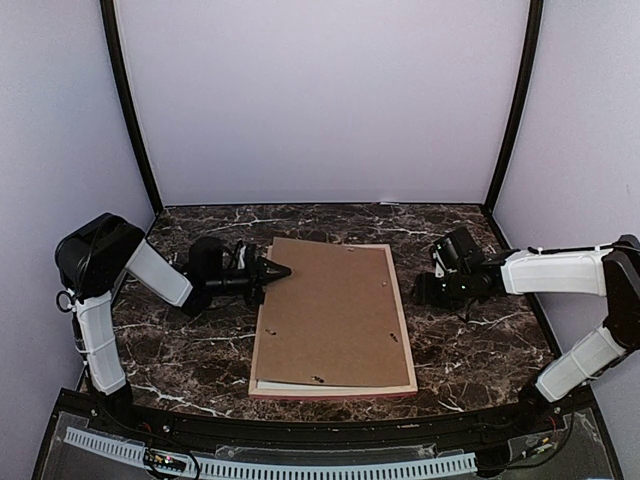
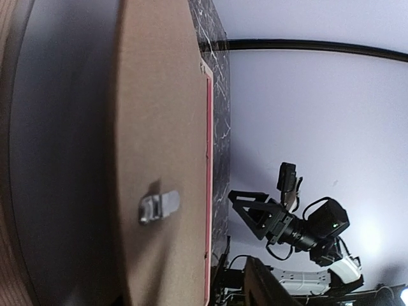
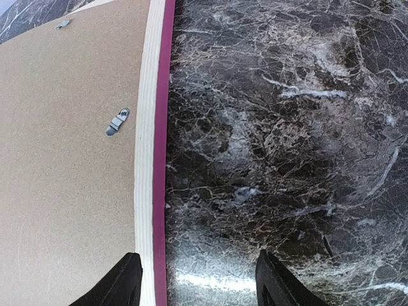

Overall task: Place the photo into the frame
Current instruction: Place the backboard on the frame body.

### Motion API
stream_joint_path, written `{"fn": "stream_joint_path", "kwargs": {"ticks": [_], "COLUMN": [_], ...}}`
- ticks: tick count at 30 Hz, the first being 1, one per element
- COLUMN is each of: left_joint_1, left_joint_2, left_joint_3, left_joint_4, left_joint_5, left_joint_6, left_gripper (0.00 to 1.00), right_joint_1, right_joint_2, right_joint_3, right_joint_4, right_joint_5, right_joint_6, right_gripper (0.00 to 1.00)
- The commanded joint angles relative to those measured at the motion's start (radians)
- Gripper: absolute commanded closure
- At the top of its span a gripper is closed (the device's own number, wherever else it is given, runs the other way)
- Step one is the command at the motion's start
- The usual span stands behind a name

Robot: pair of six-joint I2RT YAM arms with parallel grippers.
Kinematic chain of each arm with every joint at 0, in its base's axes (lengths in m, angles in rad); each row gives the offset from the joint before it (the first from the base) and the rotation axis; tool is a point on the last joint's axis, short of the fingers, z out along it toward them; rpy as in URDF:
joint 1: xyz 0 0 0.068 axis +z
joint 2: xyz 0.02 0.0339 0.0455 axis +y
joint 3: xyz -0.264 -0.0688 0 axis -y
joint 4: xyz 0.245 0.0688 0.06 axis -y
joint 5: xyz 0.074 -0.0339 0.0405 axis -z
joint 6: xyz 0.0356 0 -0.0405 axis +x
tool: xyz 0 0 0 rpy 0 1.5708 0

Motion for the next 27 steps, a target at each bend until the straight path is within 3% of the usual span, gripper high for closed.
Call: {"fn": "stream_joint_path", "kwargs": {"ticks": [1,14,27], "left_joint_1": [-0.016,-0.046,-0.07], "left_joint_2": [-0.039,-0.104,-0.102], "left_joint_3": [0.037,0.127,0.141], "left_joint_4": [-0.092,-0.42,-0.474], "left_joint_5": [0.014,-0.058,-0.091], "left_joint_6": [0.073,0.238,0.258], "left_gripper": [0.45,0.38,0.37], "right_joint_1": [-0.004,0.063,0.188], "right_joint_2": [0.008,0.001,0.223], "right_joint_3": [-0.016,0.013,0.159], "right_joint_4": [0.041,0.151,0.23], "right_joint_5": [-0.012,-0.203,-0.351], "right_joint_6": [-0.004,-0.057,-0.084], "right_gripper": [0.38,0.38,0.38]}}
